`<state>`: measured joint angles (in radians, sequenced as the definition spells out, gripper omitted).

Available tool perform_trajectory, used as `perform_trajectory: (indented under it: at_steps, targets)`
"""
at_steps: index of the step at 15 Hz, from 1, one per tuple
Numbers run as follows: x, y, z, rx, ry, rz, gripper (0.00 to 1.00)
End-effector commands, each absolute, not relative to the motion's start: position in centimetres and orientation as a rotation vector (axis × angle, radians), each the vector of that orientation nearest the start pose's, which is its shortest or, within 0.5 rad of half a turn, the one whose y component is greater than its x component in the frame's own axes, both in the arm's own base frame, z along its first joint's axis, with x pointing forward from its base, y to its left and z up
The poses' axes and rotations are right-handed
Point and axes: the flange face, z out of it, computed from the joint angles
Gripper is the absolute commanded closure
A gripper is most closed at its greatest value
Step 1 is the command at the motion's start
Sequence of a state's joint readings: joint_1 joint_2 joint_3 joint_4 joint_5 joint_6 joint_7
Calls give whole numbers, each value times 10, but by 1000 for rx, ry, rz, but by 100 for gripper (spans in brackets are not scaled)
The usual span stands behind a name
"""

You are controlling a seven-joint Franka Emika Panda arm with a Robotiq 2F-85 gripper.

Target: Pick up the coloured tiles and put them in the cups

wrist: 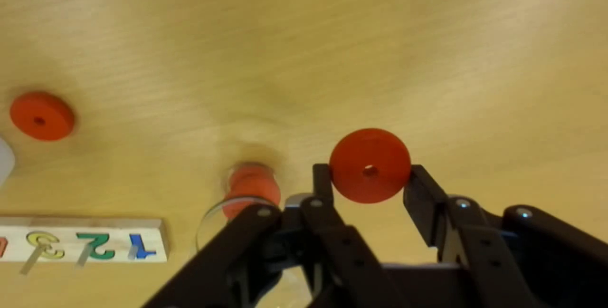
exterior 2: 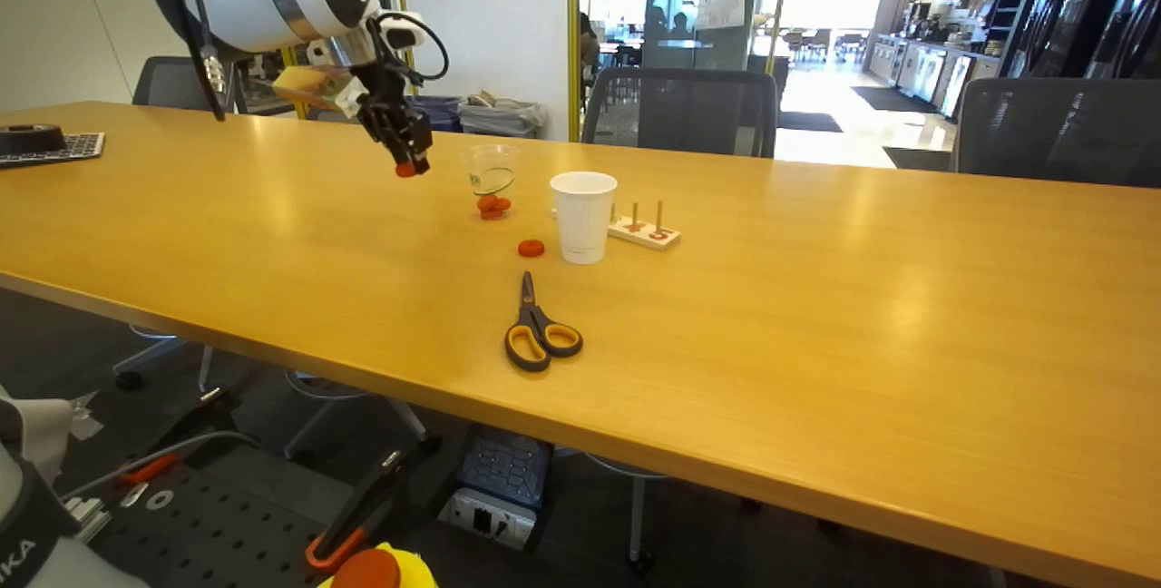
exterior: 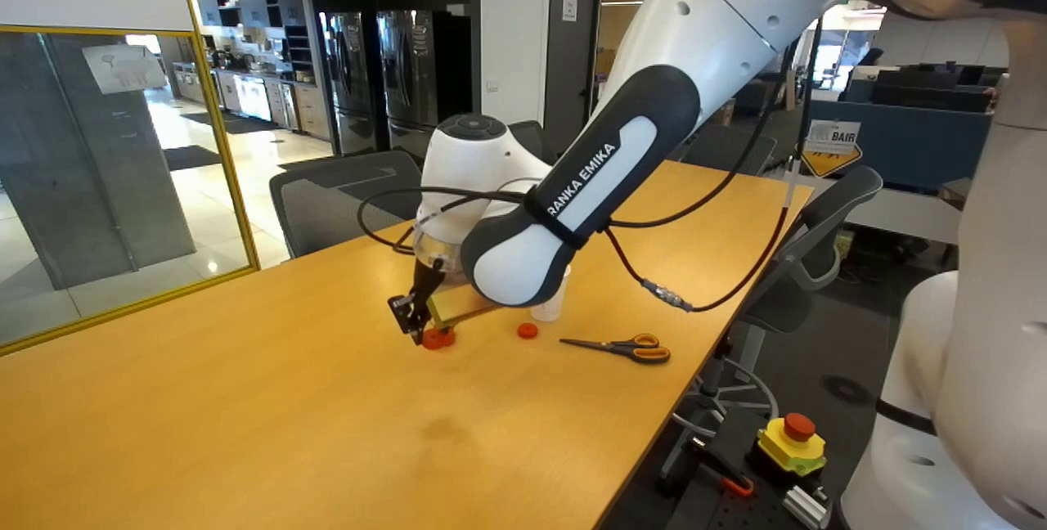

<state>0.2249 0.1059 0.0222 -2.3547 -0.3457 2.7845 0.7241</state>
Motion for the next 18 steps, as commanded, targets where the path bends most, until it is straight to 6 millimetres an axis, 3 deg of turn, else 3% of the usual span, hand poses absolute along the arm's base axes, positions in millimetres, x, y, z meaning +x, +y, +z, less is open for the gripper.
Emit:
perform_trajectory:
  at_steps: [1,4,7,13,16,18]
  targets:
    - [549,134,361,-3057,327,-685,76]
    - [569,117,376,-3045,370,-746,76]
    - [580,101,379,-3046,409,-761,76]
    - [597,72,356,-3075,493,-696,76]
    - [603,68,347,-3089,511,-667,73]
    - [604,68,343,-3092,509,-657,78]
